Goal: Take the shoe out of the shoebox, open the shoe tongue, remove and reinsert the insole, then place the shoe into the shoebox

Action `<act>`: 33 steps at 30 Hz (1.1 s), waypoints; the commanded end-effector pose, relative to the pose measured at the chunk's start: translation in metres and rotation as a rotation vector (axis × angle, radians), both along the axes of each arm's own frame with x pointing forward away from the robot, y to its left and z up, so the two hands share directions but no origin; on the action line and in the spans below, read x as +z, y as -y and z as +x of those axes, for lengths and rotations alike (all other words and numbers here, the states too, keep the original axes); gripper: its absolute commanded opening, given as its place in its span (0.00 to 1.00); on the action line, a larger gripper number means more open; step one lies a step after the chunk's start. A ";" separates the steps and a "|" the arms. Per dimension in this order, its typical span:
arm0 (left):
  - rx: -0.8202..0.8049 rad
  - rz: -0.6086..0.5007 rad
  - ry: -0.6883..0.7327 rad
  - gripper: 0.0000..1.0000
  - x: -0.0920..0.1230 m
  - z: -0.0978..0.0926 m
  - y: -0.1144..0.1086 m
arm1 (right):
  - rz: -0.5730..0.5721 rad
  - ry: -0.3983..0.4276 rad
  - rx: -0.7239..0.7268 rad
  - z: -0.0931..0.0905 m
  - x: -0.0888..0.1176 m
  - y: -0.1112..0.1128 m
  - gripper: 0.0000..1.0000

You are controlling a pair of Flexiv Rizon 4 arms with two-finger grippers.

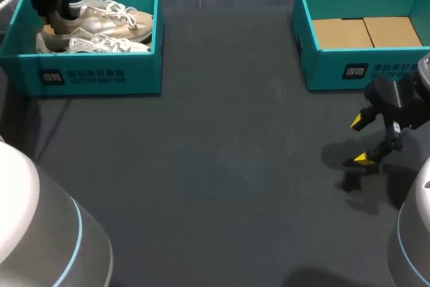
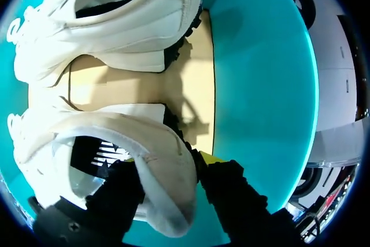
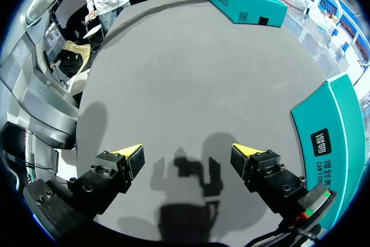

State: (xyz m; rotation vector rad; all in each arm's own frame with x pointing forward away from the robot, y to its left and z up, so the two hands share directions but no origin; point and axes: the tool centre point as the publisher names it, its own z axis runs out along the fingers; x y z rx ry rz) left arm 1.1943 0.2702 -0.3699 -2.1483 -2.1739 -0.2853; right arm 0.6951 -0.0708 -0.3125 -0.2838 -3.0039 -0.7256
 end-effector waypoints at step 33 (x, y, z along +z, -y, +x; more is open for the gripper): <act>-0.042 -0.150 0.019 1.00 0.134 -0.097 0.005 | -0.001 0.002 -0.001 -0.002 0.000 0.000 1.00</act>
